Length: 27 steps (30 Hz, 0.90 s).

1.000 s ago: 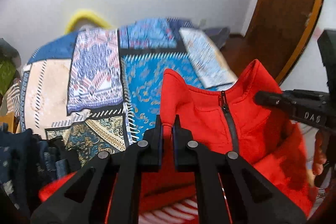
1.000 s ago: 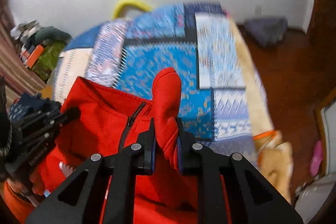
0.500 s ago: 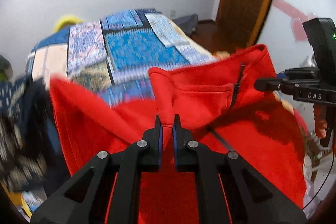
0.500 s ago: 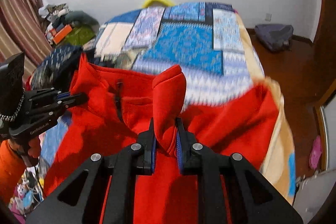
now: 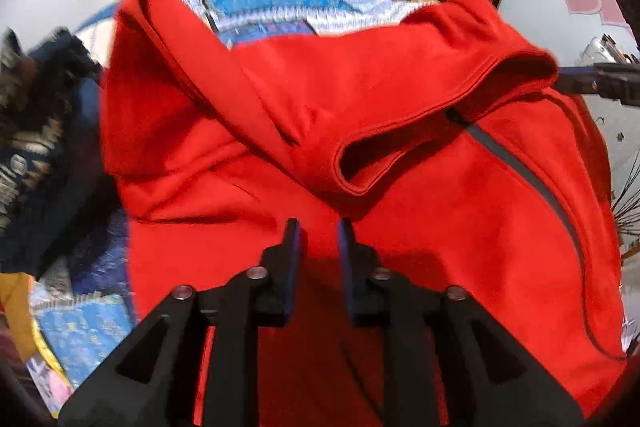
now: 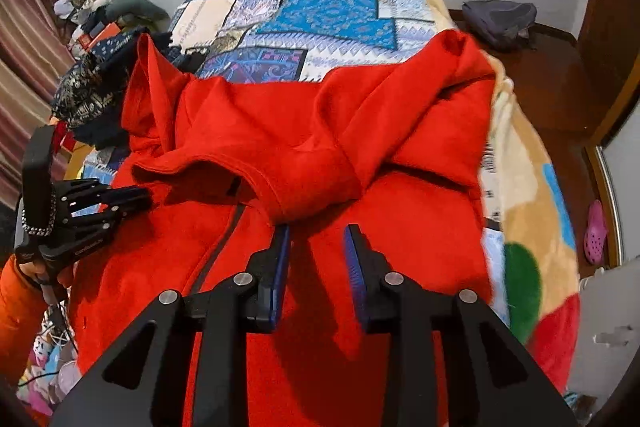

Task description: Fold large clothes

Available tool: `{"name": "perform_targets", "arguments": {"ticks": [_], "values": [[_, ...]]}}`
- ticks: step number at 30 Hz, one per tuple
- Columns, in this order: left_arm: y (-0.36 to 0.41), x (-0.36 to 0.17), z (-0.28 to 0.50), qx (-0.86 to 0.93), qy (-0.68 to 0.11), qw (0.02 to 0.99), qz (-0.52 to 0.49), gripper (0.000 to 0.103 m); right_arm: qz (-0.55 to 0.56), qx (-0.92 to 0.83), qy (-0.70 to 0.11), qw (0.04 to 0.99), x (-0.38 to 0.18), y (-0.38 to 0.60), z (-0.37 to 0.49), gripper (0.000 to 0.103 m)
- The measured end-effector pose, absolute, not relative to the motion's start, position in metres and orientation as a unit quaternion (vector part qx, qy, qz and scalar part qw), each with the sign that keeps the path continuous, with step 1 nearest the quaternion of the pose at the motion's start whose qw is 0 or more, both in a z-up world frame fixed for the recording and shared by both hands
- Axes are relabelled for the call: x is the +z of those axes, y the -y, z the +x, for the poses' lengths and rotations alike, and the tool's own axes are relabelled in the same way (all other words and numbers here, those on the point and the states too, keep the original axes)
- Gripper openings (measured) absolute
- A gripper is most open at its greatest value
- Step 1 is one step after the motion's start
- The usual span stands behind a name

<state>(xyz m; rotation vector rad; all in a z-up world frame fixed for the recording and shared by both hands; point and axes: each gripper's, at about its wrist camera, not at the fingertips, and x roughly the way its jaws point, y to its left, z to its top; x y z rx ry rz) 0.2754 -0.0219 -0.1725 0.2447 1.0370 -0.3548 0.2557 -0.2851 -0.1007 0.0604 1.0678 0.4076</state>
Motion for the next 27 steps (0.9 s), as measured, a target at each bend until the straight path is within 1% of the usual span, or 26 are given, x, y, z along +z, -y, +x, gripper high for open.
{"name": "perform_targets", "arguments": {"ticks": [1, 3, 4, 5, 6, 7, 8, 9, 10, 12, 15, 19, 21, 23, 27], "values": [[0.02, -0.165, 0.274, -0.164, -0.481, 0.853, 0.122, 0.03, 0.032, 0.192, -0.499, 0.845, -0.097, 0.287, 0.253, 0.029], [0.018, -0.147, 0.275, -0.154, -0.46, 0.865, 0.128, 0.04, 0.042, 0.187, -0.48, 0.856, -0.082, 0.291, 0.256, 0.03], [0.017, -0.135, 0.279, -0.149, -0.447, 0.873, 0.124, 0.042, 0.045, 0.187, -0.474, 0.859, -0.078, 0.292, 0.258, 0.031], [0.015, -0.127, 0.282, -0.146, -0.439, 0.878, 0.118, 0.047, 0.05, 0.186, -0.465, 0.864, -0.07, 0.29, 0.264, 0.032], [0.014, -0.119, 0.286, -0.141, -0.432, 0.884, 0.111, 0.053, 0.052, 0.184, -0.459, 0.868, -0.066, 0.288, 0.268, 0.036], [0.014, -0.109, 0.293, -0.131, -0.418, 0.893, 0.101, 0.056, 0.051, 0.183, -0.452, 0.871, -0.063, 0.285, 0.272, 0.044], [0.016, -0.104, 0.299, -0.127, -0.41, 0.898, 0.097, 0.058, 0.047, 0.182, -0.445, 0.876, -0.06, 0.28, 0.278, 0.048], [0.017, -0.1, 0.305, -0.124, -0.403, 0.902, 0.095, 0.059, 0.043, 0.186, -0.437, 0.879, -0.058, 0.273, 0.283, 0.054], [0.021, -0.098, 0.312, -0.123, -0.4, 0.904, 0.092, 0.06, 0.039, 0.19, -0.434, 0.88, -0.06, 0.265, 0.29, 0.057], [0.029, -0.103, 0.325, -0.124, -0.405, 0.902, 0.083, 0.062, 0.037, 0.191, -0.445, 0.874, -0.07, 0.255, 0.299, 0.057], [0.042, -0.132, 0.341, -0.125, -0.441, 0.886, 0.07, 0.064, 0.024, 0.189, -0.482, 0.855, -0.1, 0.241, 0.308, 0.057], [0.043, -0.189, 0.341, -0.118, -0.51, 0.846, 0.105, 0.065, -0.01, 0.173, -0.528, 0.831, -0.139, 0.244, 0.302, 0.057], [0.034, -0.204, 0.334, -0.127, -0.523, 0.837, 0.099, 0.073, -0.011, 0.175, -0.536, 0.826, -0.148, 0.256, 0.294, 0.057], [0.021, -0.203, 0.325, -0.13, -0.52, 0.84, 0.082, 0.078, 0.001, 0.187, -0.524, 0.831, -0.144, 0.27, 0.282, 0.057], [0.002, -0.186, 0.307, -0.117, -0.511, 0.847, 0.088, 0.079, 0.025, 0.177, -0.516, 0.838, -0.126, 0.293, 0.268, 0.058]]}}
